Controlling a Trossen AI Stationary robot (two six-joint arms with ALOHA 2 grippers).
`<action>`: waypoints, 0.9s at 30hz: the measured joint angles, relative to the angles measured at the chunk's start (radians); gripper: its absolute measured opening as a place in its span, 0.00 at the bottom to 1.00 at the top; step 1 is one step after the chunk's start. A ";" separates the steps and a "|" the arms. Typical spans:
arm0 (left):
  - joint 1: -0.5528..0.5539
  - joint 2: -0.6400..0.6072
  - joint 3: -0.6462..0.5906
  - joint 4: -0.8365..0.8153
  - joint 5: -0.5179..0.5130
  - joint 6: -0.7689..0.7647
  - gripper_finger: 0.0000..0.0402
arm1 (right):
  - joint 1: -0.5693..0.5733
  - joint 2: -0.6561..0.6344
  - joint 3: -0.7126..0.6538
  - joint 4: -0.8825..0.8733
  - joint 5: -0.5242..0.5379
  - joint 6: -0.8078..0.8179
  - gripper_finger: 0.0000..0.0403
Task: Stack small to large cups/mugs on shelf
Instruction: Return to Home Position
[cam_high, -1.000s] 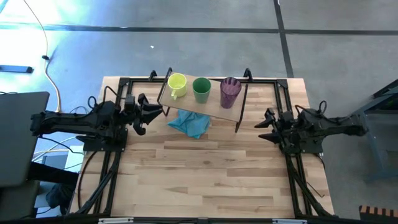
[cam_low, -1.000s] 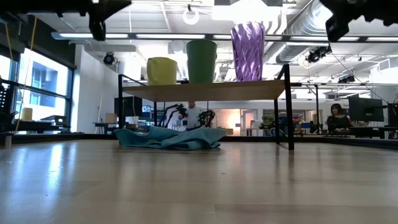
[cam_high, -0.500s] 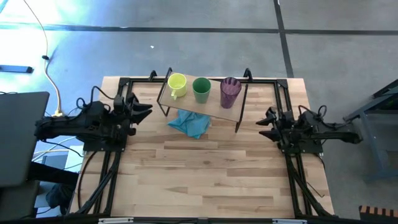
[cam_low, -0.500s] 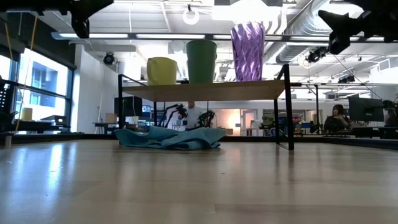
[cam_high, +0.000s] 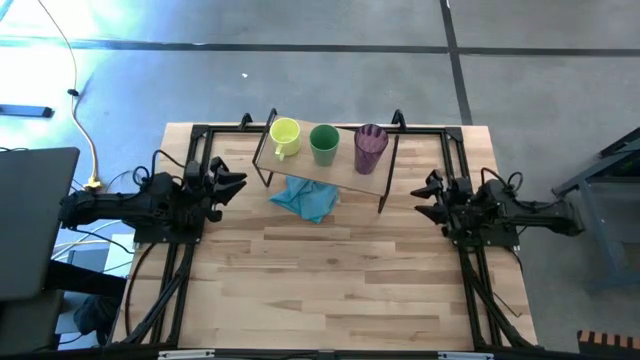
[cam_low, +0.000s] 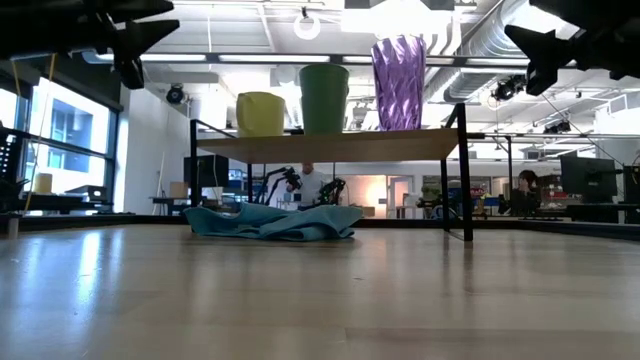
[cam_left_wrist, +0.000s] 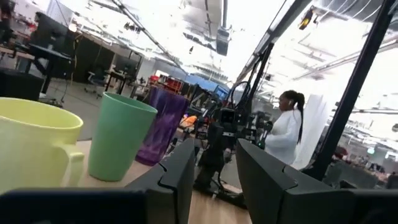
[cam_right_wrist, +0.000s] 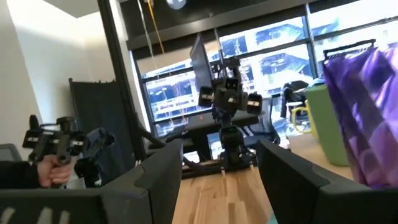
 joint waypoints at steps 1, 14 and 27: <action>0.000 0.000 -0.008 0.018 -0.002 0.006 0.26 | -0.005 0.000 0.000 0.005 0.000 0.000 0.49; 0.000 0.000 -0.113 0.195 -0.021 0.027 0.26 | -0.078 0.000 0.000 0.007 -0.002 -0.004 0.49; 0.000 -0.005 -0.120 0.364 -0.030 0.173 0.26 | -0.105 0.000 0.000 -0.025 -0.003 0.007 0.49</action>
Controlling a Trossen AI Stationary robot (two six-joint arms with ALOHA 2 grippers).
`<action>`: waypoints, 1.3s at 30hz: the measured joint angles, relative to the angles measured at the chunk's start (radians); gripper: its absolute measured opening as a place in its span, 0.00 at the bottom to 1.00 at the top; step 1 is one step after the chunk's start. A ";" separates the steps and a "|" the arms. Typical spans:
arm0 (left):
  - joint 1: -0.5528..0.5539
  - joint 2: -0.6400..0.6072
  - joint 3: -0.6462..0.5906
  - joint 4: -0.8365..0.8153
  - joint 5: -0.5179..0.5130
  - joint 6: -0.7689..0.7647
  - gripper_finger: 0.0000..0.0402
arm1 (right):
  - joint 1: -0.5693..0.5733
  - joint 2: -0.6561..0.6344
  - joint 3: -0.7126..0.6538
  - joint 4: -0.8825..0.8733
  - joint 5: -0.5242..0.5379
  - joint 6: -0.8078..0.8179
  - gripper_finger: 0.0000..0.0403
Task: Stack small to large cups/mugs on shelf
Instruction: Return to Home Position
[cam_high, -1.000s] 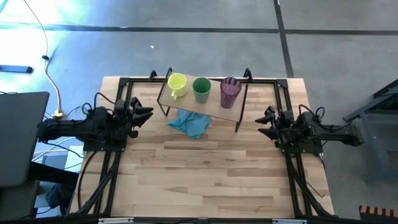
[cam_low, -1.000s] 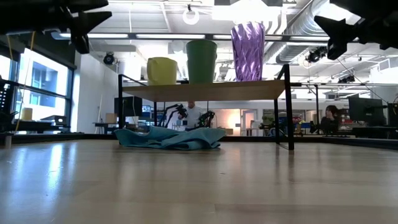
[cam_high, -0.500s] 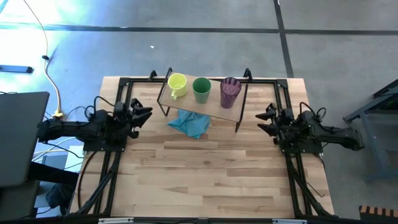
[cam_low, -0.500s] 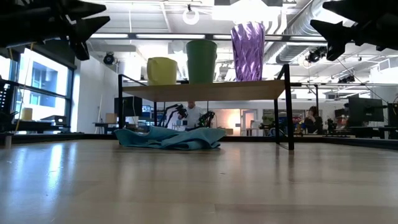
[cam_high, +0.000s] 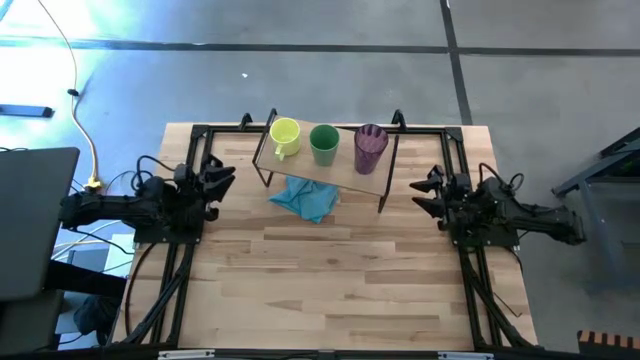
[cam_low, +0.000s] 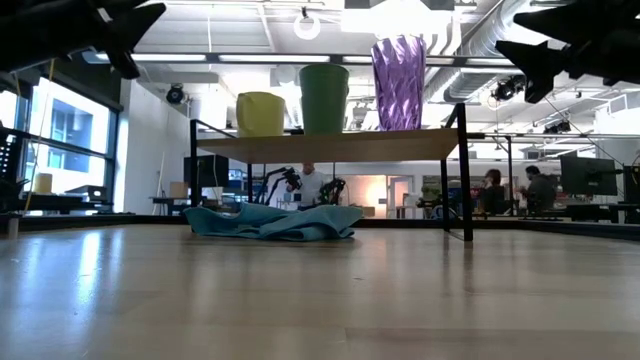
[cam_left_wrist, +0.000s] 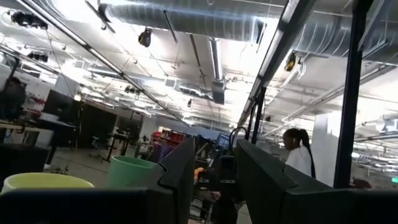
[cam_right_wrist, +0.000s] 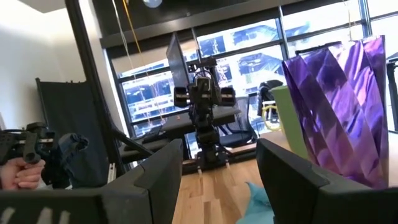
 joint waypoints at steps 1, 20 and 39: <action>0.000 -0.007 0.000 -0.005 0.000 0.001 0.26 | 0.000 0.000 0.000 0.004 0.000 0.001 0.49; 0.001 -0.230 0.001 -0.224 0.028 -0.019 0.26 | 0.000 -0.028 0.000 0.019 -0.025 -0.015 0.49; 0.000 -0.228 0.000 -0.423 0.056 -0.116 0.26 | 0.001 -0.027 0.000 -0.095 -0.071 0.031 0.49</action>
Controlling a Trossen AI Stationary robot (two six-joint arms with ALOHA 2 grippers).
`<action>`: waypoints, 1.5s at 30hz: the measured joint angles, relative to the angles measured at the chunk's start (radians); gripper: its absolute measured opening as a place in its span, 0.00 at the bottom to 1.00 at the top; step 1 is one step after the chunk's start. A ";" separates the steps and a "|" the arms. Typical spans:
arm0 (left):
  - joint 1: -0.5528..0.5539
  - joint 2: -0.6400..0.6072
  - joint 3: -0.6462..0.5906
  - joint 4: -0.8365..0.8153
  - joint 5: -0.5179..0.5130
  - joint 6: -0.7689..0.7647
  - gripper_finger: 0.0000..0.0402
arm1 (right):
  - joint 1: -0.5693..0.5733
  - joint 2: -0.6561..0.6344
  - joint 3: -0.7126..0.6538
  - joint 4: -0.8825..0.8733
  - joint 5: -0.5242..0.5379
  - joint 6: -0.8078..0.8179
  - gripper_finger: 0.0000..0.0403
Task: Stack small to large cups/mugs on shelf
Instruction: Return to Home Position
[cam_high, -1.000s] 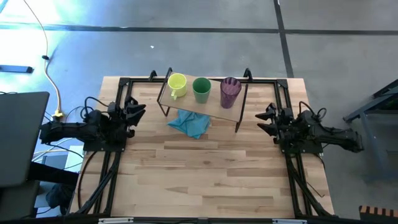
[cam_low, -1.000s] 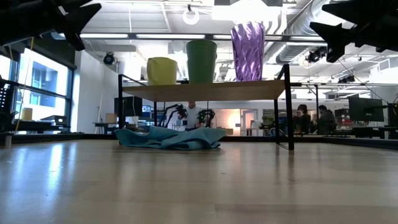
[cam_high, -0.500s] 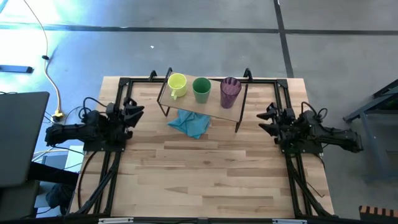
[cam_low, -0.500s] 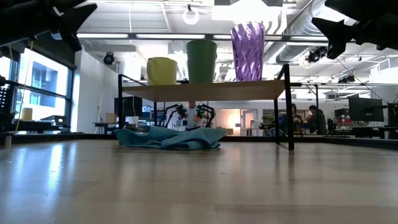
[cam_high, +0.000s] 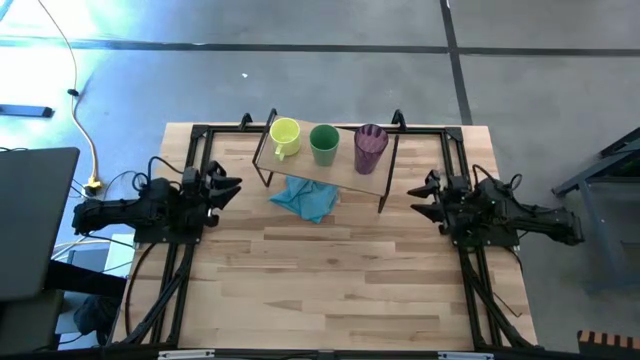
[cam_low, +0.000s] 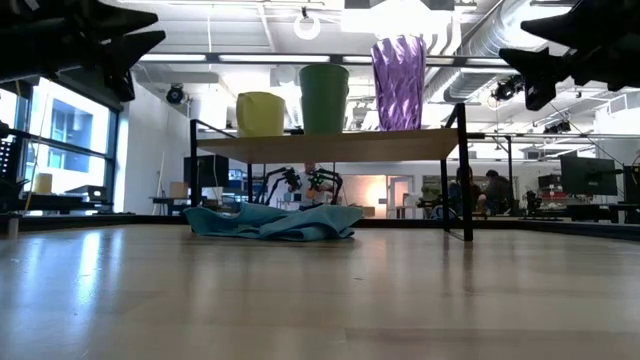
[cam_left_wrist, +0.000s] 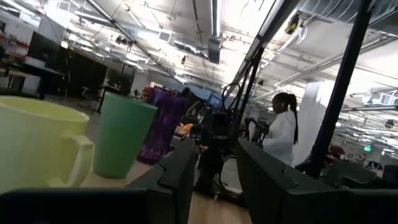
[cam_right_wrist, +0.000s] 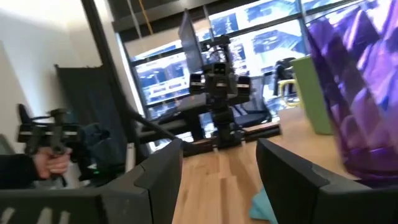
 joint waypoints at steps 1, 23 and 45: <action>0.000 0.000 0.000 -0.006 0.000 -0.006 0.26 | 0.001 0.000 0.000 0.000 -0.012 0.009 0.49; 0.000 0.000 0.000 -0.002 -0.030 -0.017 0.26 | 0.131 0.000 -0.043 0.119 0.240 -0.057 0.49; 0.000 0.000 0.000 -0.106 -0.023 -0.044 0.26 | 0.212 0.000 -0.044 -0.054 0.381 -0.082 0.49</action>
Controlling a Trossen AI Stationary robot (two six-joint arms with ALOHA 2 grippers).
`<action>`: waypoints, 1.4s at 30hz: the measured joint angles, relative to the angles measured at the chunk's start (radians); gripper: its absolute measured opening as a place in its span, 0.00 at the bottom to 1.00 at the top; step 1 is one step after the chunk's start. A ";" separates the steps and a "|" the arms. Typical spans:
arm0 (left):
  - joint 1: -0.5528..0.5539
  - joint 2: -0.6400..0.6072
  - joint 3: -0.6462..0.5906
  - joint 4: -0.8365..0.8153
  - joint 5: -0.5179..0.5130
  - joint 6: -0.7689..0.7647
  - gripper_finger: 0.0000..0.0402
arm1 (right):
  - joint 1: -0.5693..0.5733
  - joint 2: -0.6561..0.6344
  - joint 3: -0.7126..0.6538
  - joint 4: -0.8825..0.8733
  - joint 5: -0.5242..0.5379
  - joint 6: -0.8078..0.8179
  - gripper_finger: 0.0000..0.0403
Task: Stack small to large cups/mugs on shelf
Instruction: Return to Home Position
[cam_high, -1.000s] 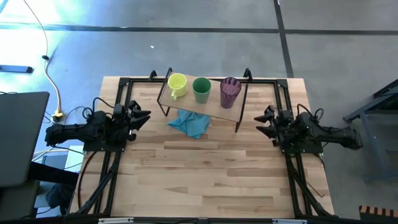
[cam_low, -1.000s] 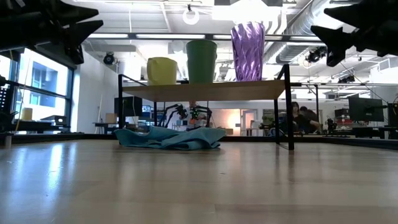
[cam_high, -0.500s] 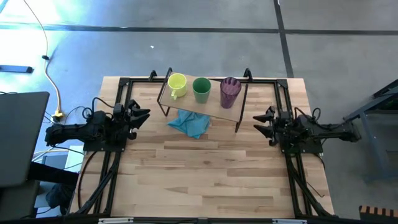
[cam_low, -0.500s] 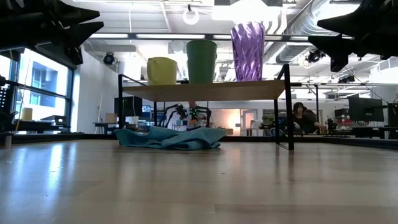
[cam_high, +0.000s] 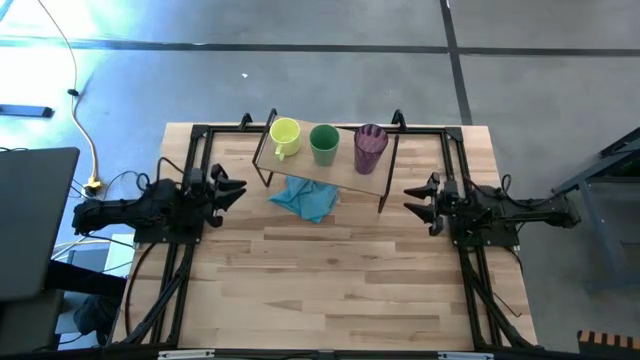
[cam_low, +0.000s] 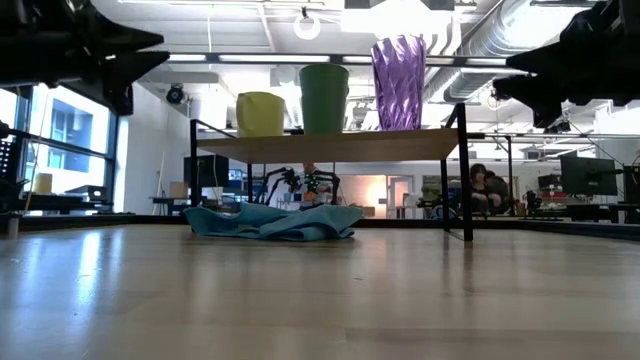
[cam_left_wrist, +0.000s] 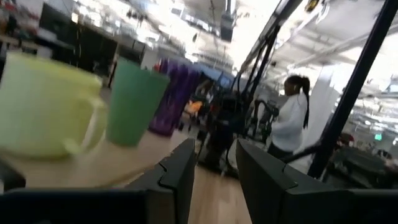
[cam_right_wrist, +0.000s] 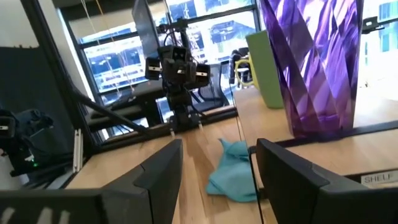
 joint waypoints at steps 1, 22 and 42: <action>0.000 0.000 0.000 -0.020 0.001 -0.011 0.26 | 0.000 0.000 0.000 -0.007 0.000 0.000 0.49; 0.000 0.000 0.000 -0.212 0.107 -0.097 0.26 | 0.000 0.000 -0.001 -0.055 -0.008 0.027 0.49; 0.000 0.000 0.000 -0.210 0.111 -0.156 0.26 | 0.000 0.001 -0.001 -0.056 -0.009 0.026 0.49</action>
